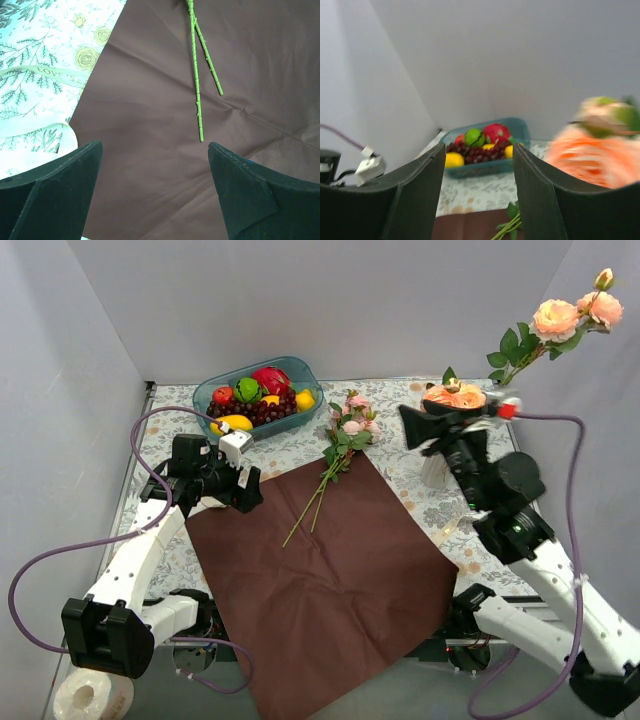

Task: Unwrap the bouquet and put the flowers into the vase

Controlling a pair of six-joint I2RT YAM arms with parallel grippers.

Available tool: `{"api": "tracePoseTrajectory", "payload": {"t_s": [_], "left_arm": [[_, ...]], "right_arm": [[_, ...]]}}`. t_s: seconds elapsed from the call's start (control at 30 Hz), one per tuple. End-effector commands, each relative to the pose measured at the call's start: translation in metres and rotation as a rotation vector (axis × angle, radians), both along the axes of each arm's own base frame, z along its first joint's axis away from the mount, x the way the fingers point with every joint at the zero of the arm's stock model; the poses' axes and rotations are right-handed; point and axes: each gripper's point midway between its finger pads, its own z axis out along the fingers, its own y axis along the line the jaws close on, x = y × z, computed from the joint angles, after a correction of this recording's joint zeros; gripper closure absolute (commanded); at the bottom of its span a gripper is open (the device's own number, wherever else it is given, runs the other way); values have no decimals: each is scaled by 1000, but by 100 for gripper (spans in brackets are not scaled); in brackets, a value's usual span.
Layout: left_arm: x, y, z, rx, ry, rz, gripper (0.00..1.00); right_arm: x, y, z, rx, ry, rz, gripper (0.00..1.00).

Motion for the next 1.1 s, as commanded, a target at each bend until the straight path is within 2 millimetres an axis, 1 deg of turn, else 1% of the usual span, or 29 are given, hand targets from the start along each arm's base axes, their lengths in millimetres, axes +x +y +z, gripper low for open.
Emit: {"api": "tracePoseTrajectory", "payload": {"t_s": [0.0,0.03,0.07,0.1,0.13,0.17,0.2,0.23,0.27,0.3,0.33,0.37,0.4,0.43,0.47,0.5,0.53,0.57,0.6,0.67,0.77,0.8,0.87,0.9,0.93,0.97,1.0,1.03,1.07], "left_arm": [[7,-2,19,-26,-37,7,13],[8,-1,19,-19,-39,13,13],[10,1,19,-10,-44,23,13],[11,2,19,-6,-48,31,13],[12,3,18,-3,-52,38,13],[13,6,19,5,-57,50,13],[16,6,20,5,-69,59,12],[17,8,20,0,-71,73,12],[19,10,20,6,-75,86,12],[22,12,21,4,-87,98,11],[24,15,20,7,-89,116,11],[26,17,21,7,-95,135,10],[29,21,21,13,-103,151,9],[31,25,21,16,-103,168,7],[32,27,22,17,-105,173,6],[32,29,21,15,-99,179,5],[34,35,22,15,-100,199,3],[35,38,22,15,-102,208,2],[36,42,21,17,-100,214,2],[37,53,18,15,-94,236,2],[38,59,13,23,-86,236,2],[37,59,7,29,-77,227,2],[38,61,-1,45,-70,225,2],[36,62,-10,54,-58,224,2],[36,63,-15,67,-50,214,2],[36,72,-19,71,-42,245,2],[35,73,-23,74,-36,243,2],[33,73,-27,76,-26,238,2],[33,72,-27,72,-26,232,2]], "right_arm": [[8,45,0,-292,-32,-147,35],[4,84,-12,-354,-25,-90,35],[5,92,1,-355,-42,-108,34],[6,105,-2,-393,-30,-101,32],[16,133,-23,-467,20,-94,31],[25,130,-5,-442,59,-167,27],[31,133,-32,-574,154,-186,9],[45,157,-71,-609,270,-200,8],[48,163,-88,-670,328,-208,7],[49,167,-91,-691,381,-203,6],[52,182,-127,-750,460,-189,5],[46,203,-141,-714,515,-92,5],[44,212,-158,-743,541,-45,5],[40,225,-181,-767,578,20,9],[37,230,-192,-717,632,38,11],[35,230,-209,-704,683,57,15],[39,231,-217,-650,740,88,19],[42,228,-222,-573,798,71,22],[45,223,-230,-547,830,54,25],[49,217,-246,-523,845,18,26],[50,218,-266,-491,921,-23,26],[51,221,-281,-486,962,-38,26],[54,228,-288,-465,998,-33,26],[57,230,-302,-469,1024,-41,29],[59,234,-306,-451,1044,-39,30],[64,237,-306,-434,1051,-42,32],[68,237,-316,-437,1069,-56,36],[70,238,-319,-422,1082,-62,38],[74,242,-316,-403,1082,-63,40]]}}
